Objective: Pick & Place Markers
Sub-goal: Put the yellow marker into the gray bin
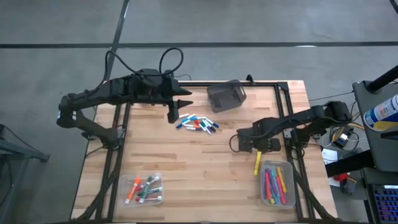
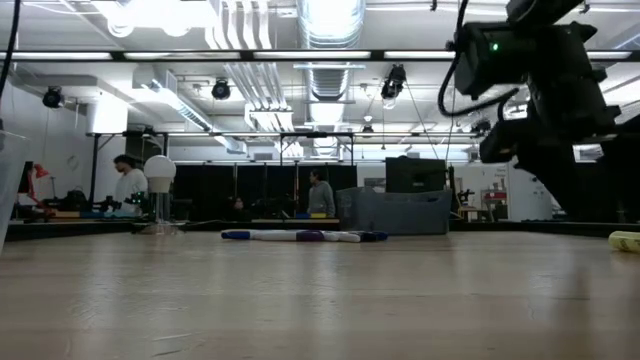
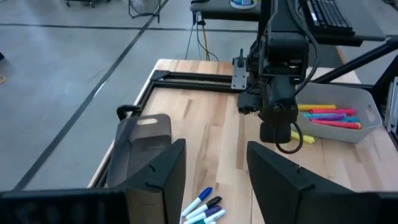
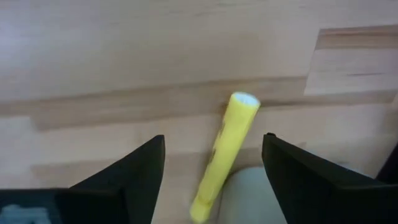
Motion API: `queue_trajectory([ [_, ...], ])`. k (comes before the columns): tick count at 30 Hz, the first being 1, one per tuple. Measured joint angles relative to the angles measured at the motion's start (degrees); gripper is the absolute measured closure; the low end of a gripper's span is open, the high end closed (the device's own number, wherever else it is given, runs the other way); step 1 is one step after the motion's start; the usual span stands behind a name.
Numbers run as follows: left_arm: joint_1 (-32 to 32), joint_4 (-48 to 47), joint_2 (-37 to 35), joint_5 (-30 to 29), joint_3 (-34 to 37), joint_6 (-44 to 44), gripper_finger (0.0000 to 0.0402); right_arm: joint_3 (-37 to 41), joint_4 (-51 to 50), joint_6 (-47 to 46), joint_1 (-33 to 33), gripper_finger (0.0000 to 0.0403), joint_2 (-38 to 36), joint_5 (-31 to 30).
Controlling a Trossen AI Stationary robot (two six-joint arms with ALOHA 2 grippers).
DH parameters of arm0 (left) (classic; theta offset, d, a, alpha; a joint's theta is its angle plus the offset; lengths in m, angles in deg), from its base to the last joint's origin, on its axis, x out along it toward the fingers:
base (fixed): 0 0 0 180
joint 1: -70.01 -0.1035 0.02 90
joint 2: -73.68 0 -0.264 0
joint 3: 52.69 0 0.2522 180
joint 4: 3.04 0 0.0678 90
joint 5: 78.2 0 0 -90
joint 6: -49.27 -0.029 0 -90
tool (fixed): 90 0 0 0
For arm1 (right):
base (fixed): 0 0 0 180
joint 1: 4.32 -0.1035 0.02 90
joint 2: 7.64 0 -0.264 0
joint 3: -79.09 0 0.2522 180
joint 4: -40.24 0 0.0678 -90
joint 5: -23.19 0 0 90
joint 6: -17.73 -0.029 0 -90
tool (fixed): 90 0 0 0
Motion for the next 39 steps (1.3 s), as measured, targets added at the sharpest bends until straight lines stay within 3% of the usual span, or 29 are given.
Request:
queue_trajectory([
  [18,0.0,-1.4,-0.2,0.0,0.0,-1.3,0.0239,-0.3,11.7,3.6,1.0,0.0198,12.8,7.0],
  [30,0.0,-1.6,-0.2,0.0,0.0,-1.8,0.0239,-1.0,13.4,8.8,2.4,0.0346,12.9,6.0],
  [39,0.0,-1.6,-0.2,0.0,0.0,-1.9,0.0239,-4.7,13.5,11.1,2.6,0.0346,11.6,2.5],
])
